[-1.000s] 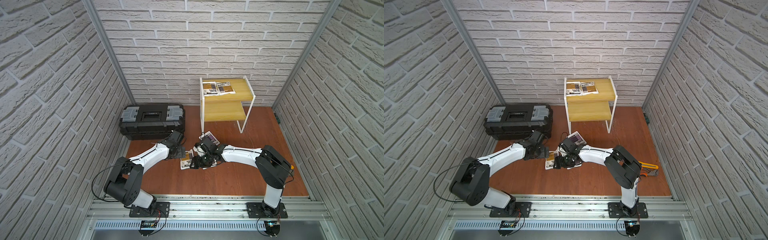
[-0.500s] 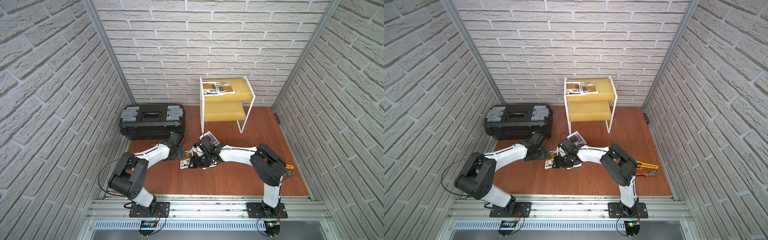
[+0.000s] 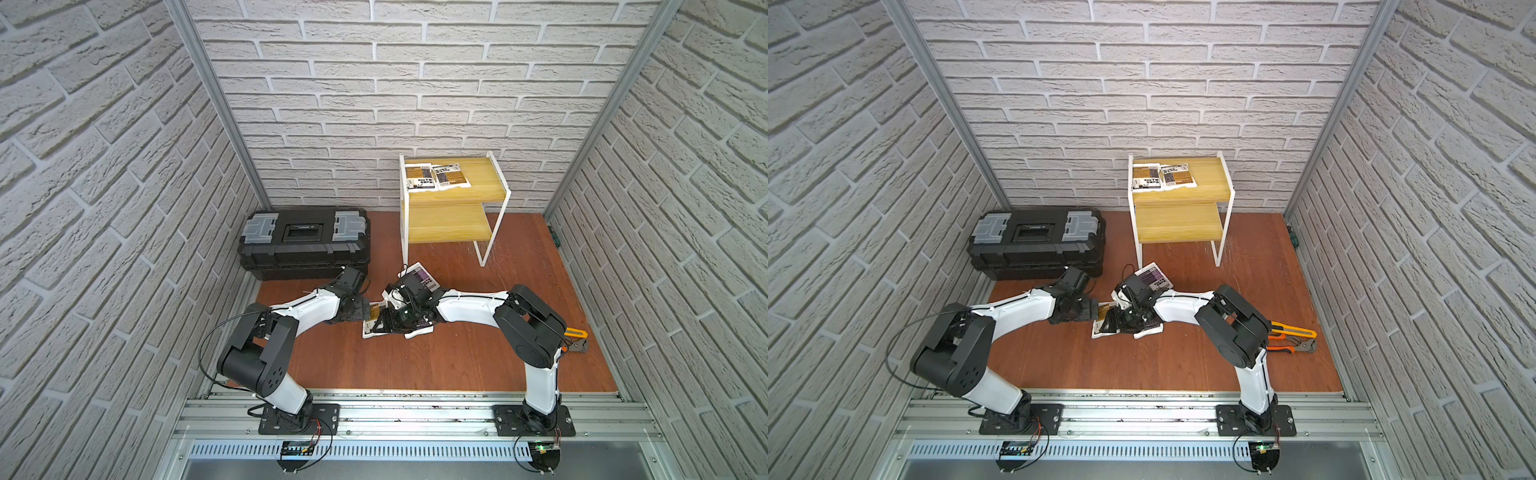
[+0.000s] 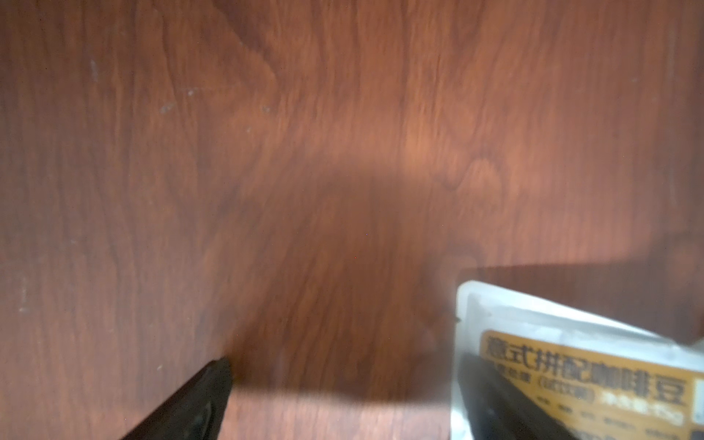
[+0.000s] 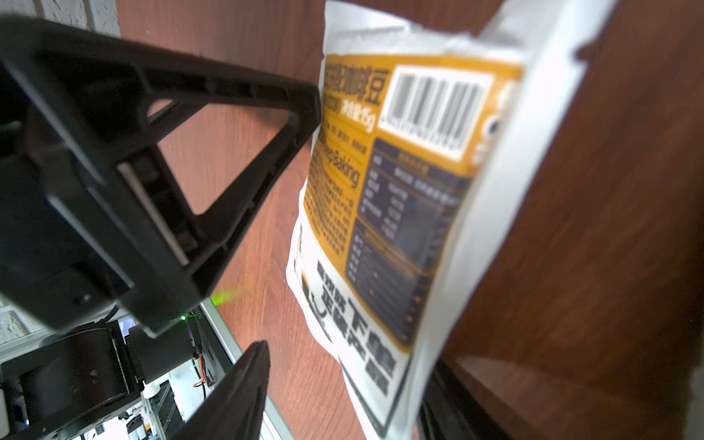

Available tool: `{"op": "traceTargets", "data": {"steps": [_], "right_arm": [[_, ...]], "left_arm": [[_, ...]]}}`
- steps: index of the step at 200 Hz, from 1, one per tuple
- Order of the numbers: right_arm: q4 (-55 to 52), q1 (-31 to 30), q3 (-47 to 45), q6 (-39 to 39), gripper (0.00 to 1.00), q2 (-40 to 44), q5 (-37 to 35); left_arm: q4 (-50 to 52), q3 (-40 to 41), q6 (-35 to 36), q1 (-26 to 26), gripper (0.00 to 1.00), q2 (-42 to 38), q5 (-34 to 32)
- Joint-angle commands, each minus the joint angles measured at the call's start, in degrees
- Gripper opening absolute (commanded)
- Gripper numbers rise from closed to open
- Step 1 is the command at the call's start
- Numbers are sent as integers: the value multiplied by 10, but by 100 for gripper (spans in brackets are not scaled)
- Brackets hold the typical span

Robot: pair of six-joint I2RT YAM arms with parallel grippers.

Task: Place the bagged coffee beans on the shelf by color
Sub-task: Pick up the bagged coffee beans at the center of the board.

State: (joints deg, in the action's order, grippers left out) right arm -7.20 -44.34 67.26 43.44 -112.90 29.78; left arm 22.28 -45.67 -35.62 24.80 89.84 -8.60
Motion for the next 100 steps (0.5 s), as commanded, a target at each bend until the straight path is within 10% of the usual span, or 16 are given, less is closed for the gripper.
{"op": "traceTargets", "data": {"steps": [1, 100], "right_arm": [[25, 6, -5, 9, 55, 0, 12], [15, 11, -18, 0, 12, 21, 31]], "left_arm": [[1, 18, 0, -2, 99, 0, 6], [29, 11, -3, -2, 98, -50, 11]]}}
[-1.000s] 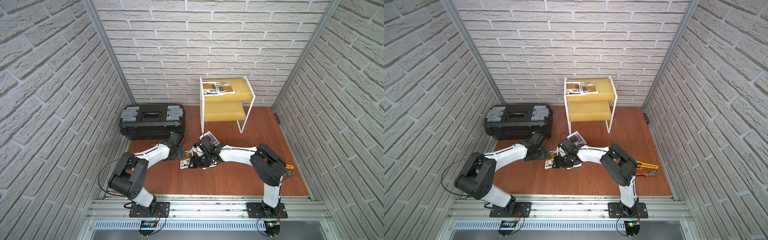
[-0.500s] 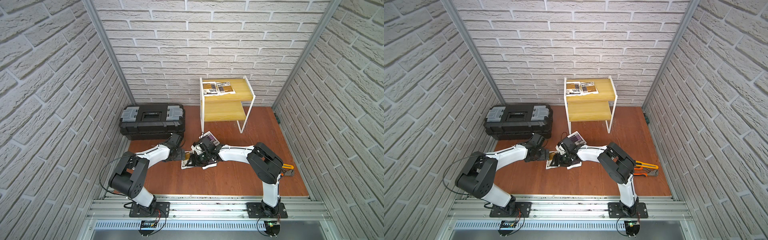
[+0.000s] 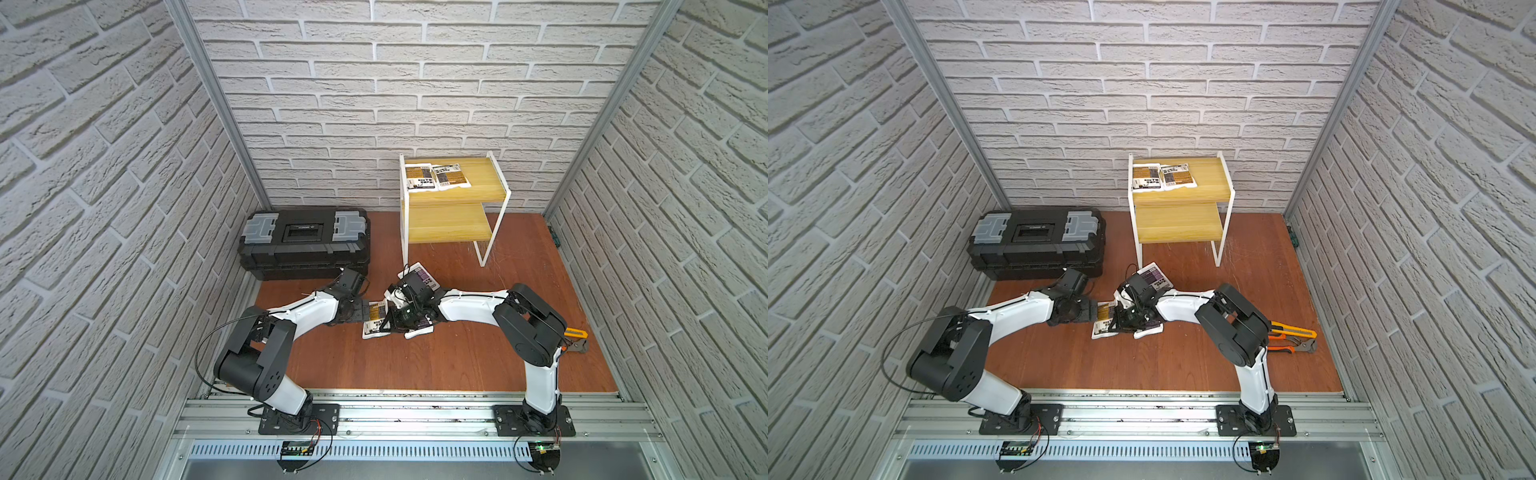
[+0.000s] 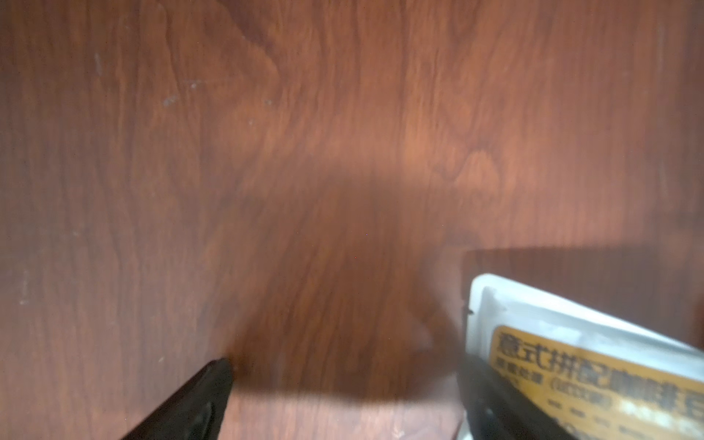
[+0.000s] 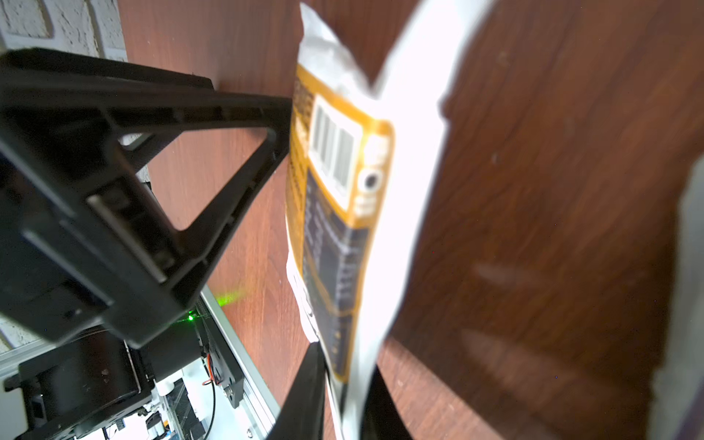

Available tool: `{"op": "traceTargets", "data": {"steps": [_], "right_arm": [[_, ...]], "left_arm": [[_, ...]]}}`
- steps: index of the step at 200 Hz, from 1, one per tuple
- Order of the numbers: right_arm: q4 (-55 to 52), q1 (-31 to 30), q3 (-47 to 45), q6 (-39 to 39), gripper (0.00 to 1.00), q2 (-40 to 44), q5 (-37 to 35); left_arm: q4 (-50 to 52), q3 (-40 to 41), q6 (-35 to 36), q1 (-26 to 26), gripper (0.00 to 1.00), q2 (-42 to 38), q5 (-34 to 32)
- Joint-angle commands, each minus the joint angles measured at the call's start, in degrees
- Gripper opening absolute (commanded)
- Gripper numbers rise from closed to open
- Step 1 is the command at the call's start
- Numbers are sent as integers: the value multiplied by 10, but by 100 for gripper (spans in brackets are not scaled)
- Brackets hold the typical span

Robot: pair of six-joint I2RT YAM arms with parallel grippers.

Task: Place the bagged coffee beans on the shelf by color
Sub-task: Pick up the bagged coffee beans at the center of the board.

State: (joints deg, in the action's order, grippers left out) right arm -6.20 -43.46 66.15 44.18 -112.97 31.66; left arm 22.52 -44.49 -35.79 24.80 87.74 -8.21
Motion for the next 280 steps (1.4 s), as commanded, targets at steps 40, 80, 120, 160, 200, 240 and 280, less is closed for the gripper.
{"op": "traceTargets", "data": {"steps": [40, 80, 120, 160, 200, 240, 280], "right_arm": [[-25, 2, -9, -19, 9, 57, 18], [-65, 2, -15, -38, 6, 112, 17], [-104, 2, -19, -55, 4, 168, 17], [-167, 3, -20, -78, 2, 252, -1], [-244, 17, 4, -107, 2, 338, -12], [-327, 66, 60, -139, 2, 410, -29], [-380, 140, 127, -162, 2, 468, -48]], "left_arm": [[75, -22, -4, -2, 98, -85, 8], [129, -42, -12, -2, 98, -161, 9], [176, -78, -17, 0, 98, -219, 8], [192, -142, -14, 17, 99, -239, 14], [200, -253, 16, 41, 99, -197, 12], [198, -366, 62, 50, 98, -132, 30], [179, -461, 86, 59, 99, -60, 54]]}}
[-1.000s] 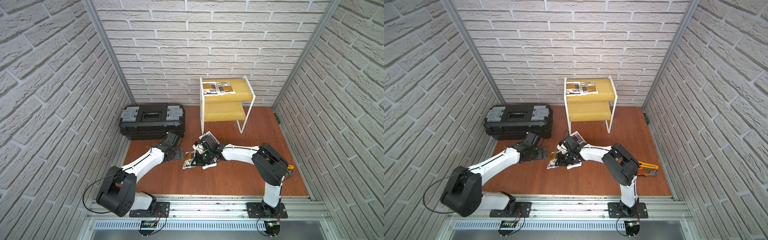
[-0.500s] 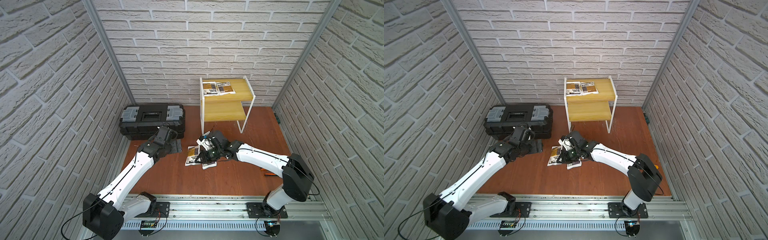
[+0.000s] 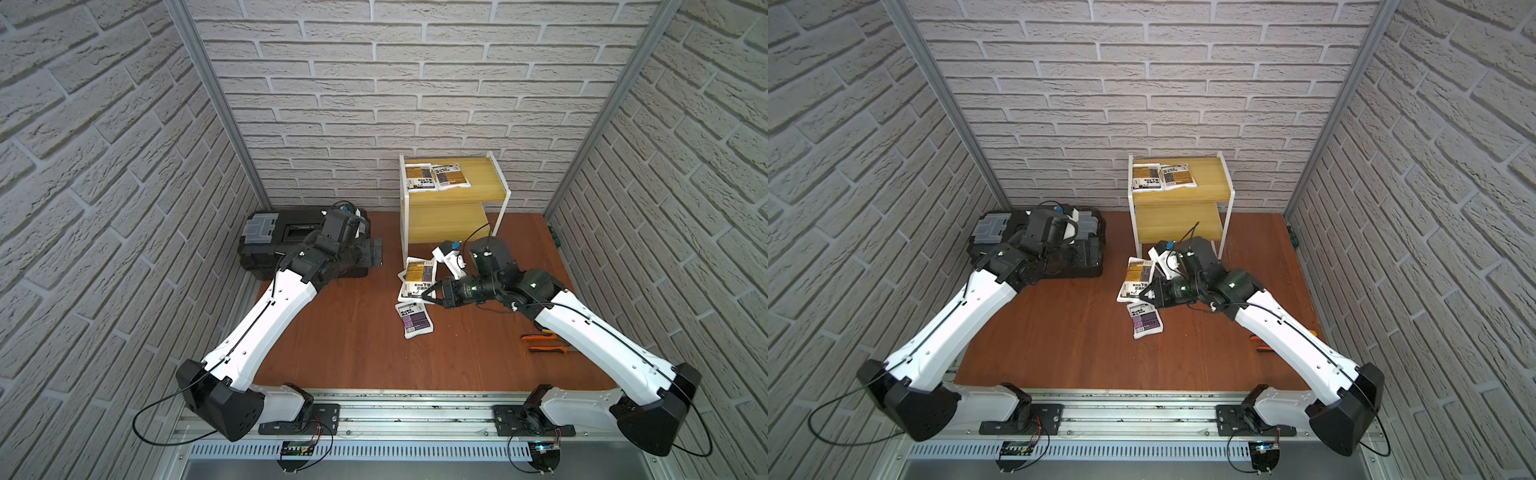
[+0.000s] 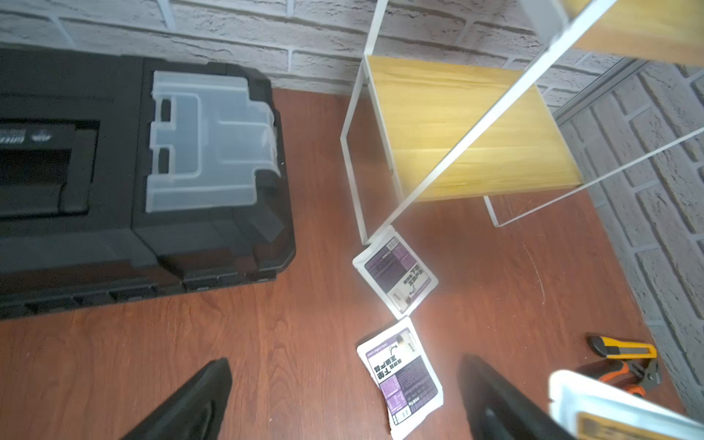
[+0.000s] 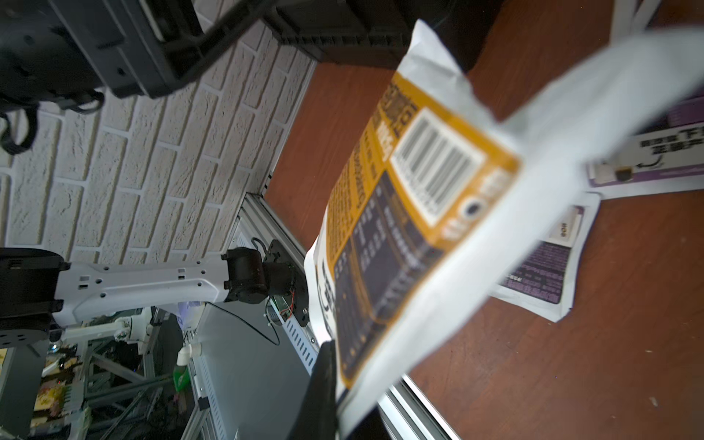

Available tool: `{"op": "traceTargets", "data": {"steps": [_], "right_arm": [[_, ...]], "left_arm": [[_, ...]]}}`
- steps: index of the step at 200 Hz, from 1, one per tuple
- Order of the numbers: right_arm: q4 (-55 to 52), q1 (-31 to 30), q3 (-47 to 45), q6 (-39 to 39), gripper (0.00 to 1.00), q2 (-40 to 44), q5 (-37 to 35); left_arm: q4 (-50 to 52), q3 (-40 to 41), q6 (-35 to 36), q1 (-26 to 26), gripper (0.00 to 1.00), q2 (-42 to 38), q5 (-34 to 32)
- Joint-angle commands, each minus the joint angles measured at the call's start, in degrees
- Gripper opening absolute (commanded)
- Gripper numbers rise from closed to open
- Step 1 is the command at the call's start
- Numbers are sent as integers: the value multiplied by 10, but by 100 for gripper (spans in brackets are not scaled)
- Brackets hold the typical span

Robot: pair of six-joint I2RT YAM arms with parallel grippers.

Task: Place the bagged coffee beans on the shelf by color
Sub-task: Pick up the bagged coffee beans at the center of the board, then place the bagged coffee beans on the shelf.

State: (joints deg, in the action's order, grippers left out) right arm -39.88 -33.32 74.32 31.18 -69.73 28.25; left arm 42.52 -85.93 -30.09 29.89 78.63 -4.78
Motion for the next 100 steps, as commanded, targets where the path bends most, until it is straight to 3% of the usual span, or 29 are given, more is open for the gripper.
{"op": "traceTargets", "data": {"steps": [1, 45, 100], "right_arm": [[-45, 41, 48, -33, 2, 36, -14], [-100, 128, 159, -75, 2, 29, -17], [-106, 226, 277, -75, 2, -25, -15]], "left_arm": [[-22, -49, 29, 8, 98, 32, 20], [-54, -115, 37, 25, 98, 109, 28], [-93, -157, 41, 39, 99, 173, 8]]}}
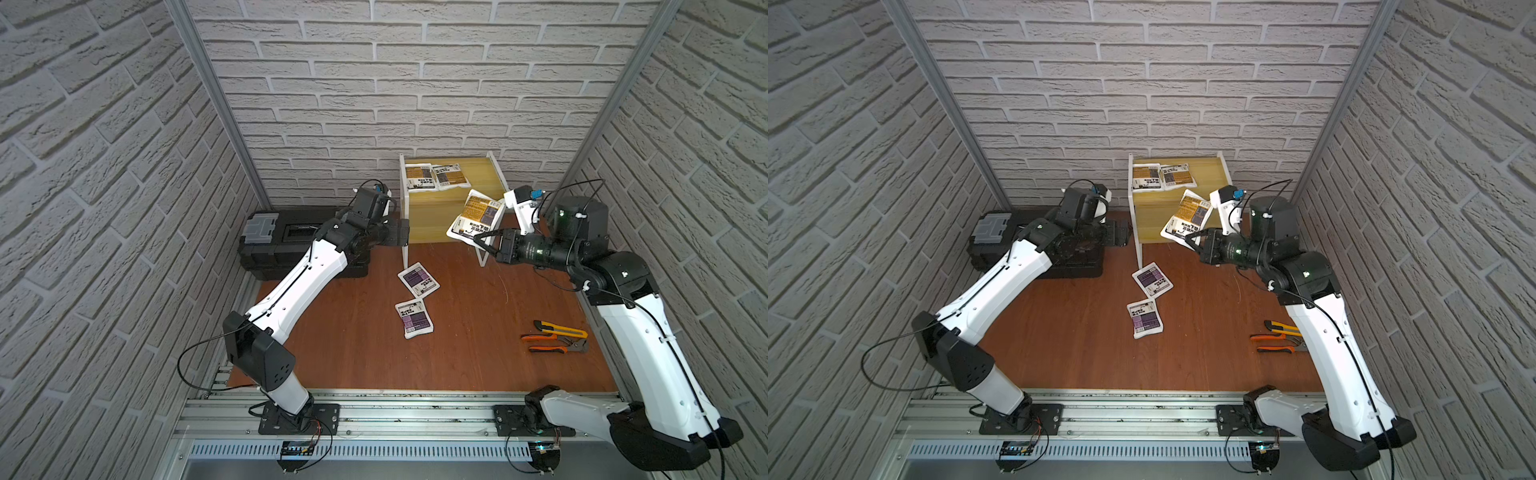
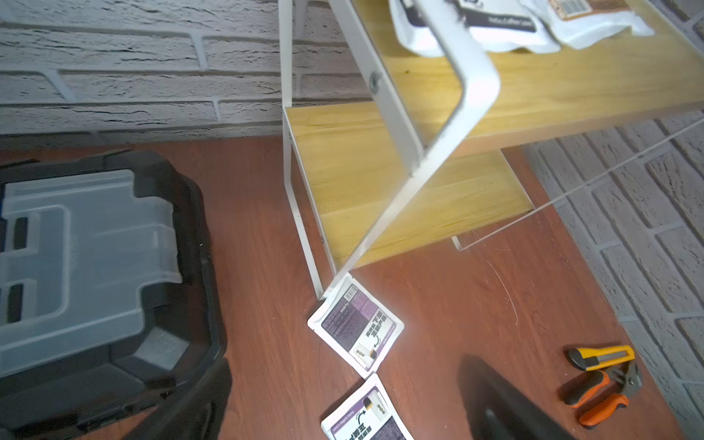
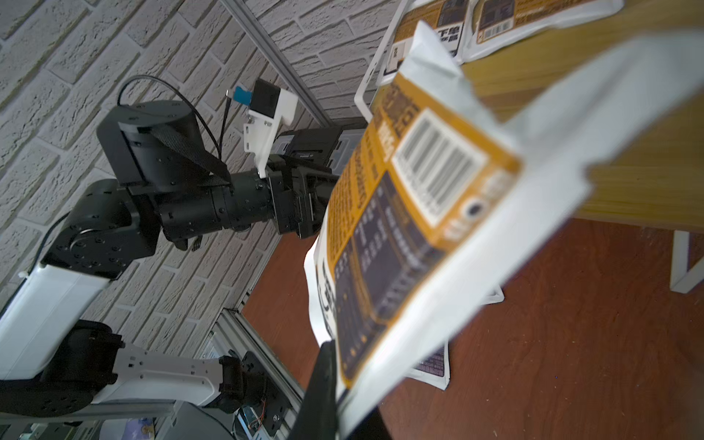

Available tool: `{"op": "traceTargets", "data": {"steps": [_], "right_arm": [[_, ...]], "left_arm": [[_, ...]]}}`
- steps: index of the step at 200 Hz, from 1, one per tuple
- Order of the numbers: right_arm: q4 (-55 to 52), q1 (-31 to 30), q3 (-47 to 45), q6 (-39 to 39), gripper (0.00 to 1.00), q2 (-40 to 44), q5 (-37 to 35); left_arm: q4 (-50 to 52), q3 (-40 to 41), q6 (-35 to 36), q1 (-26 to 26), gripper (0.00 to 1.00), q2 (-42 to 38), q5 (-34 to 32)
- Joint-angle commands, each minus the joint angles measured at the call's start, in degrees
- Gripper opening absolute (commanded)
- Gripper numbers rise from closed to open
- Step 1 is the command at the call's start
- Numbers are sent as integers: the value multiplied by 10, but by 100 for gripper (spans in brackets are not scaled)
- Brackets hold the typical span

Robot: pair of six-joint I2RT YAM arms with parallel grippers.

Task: Place the bagged coffee beans on the shelf by color
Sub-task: Place the bagged coffee beans on the shelf.

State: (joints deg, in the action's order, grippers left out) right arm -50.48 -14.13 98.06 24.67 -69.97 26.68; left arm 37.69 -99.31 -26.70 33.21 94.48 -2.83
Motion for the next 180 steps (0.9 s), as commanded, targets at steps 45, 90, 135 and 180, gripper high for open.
{"op": "traceTargets", "data": {"steps": [45, 90, 135, 180], "right_arm": [[33, 108, 93, 34, 2, -85, 32], [43, 141, 141, 51, 4, -140, 42], [30, 149, 182, 43, 5, -184, 46], [9, 154, 214, 27, 5, -216, 51]], "left_arm": [[-87, -17, -10, 10, 99, 41, -56], [-113, -11, -18, 11, 99, 57, -88], [-112, -24, -13, 8, 99, 75, -91], [-111, -33, -11, -2, 99, 84, -89]]}}
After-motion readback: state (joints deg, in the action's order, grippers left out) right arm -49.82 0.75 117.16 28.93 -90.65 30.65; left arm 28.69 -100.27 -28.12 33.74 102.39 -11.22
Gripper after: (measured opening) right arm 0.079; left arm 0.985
